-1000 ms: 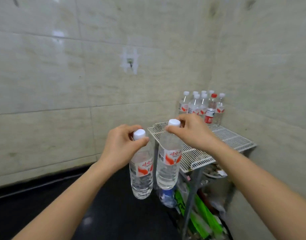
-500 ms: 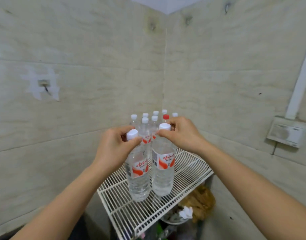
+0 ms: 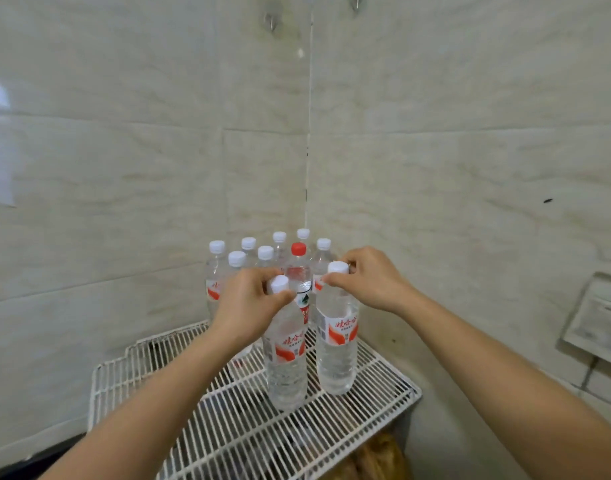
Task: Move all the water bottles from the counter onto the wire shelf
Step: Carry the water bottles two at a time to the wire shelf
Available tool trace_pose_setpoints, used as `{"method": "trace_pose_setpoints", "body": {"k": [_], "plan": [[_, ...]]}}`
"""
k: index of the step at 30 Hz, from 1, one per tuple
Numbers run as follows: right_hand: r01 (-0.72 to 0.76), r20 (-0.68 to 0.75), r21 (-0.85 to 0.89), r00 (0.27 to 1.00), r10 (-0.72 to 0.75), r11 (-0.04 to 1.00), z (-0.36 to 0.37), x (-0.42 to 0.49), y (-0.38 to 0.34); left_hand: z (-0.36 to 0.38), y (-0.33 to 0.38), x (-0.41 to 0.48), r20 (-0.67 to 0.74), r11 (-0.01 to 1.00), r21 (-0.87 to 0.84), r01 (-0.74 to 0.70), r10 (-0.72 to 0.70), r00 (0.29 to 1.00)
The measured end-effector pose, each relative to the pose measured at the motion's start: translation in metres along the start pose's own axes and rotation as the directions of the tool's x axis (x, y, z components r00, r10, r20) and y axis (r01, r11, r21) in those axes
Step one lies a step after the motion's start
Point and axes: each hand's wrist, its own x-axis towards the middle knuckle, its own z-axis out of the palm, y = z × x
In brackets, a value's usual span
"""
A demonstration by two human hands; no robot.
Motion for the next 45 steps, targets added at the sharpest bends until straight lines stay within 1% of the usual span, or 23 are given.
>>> {"method": "trace_pose_setpoints", "body": {"k": [5, 9, 12, 16, 29, 34, 41, 45], "plan": [[0.002, 0.023, 0.001, 1.000, -0.002, 1.000, 0.001, 0.038, 0.041, 0.038, 0.009, 0.030, -0.051, 0.999, 0.048, 0.014, -0.012, 0.999], [-0.036, 0.053, 0.016, 0.998, 0.035, 0.999, 0.005, 0.065, 0.063, 0.062, 0.005, 0.055, -0.033, 0.996, 0.087, 0.032, -0.029, 0.999], [-0.058, 0.048, 0.028, 0.997, 0.057, 0.998, 0.010, 0.083, 0.073, 0.075, 0.000, 0.070, -0.029, 0.993, 0.111, 0.038, -0.035, 0.999], [-0.061, 0.054, 0.037, 0.997, 0.059, 0.997, 0.015, 0.099, 0.082, 0.085, -0.004, 0.084, -0.022, 0.990, 0.134, 0.033, -0.030, 0.999], [-0.030, 0.083, 0.014, 0.996, 0.029, 0.999, 0.022, 0.111, 0.091, 0.102, -0.015, 0.106, -0.067, 0.995, 0.097, 0.013, -0.006, 0.998], [-0.035, 0.063, 0.014, 0.997, 0.034, 0.999, 0.022, 0.112, 0.097, 0.109, -0.019, 0.109, -0.103, 0.990, 0.140, 0.012, 0.003, 0.995], [-0.017, 0.076, -0.004, 0.997, 0.017, 1.000, 0.018, 0.108, 0.099, 0.109, -0.019, 0.109, -0.046, 0.990, 0.135, 0.037, -0.031, 0.998], [-0.022, 0.071, -0.019, 0.997, 0.023, 1.000, 0.018, 0.107, 0.096, 0.110, -0.017, 0.107, -0.042, 0.987, 0.153, 0.057, -0.051, 0.998]]}}
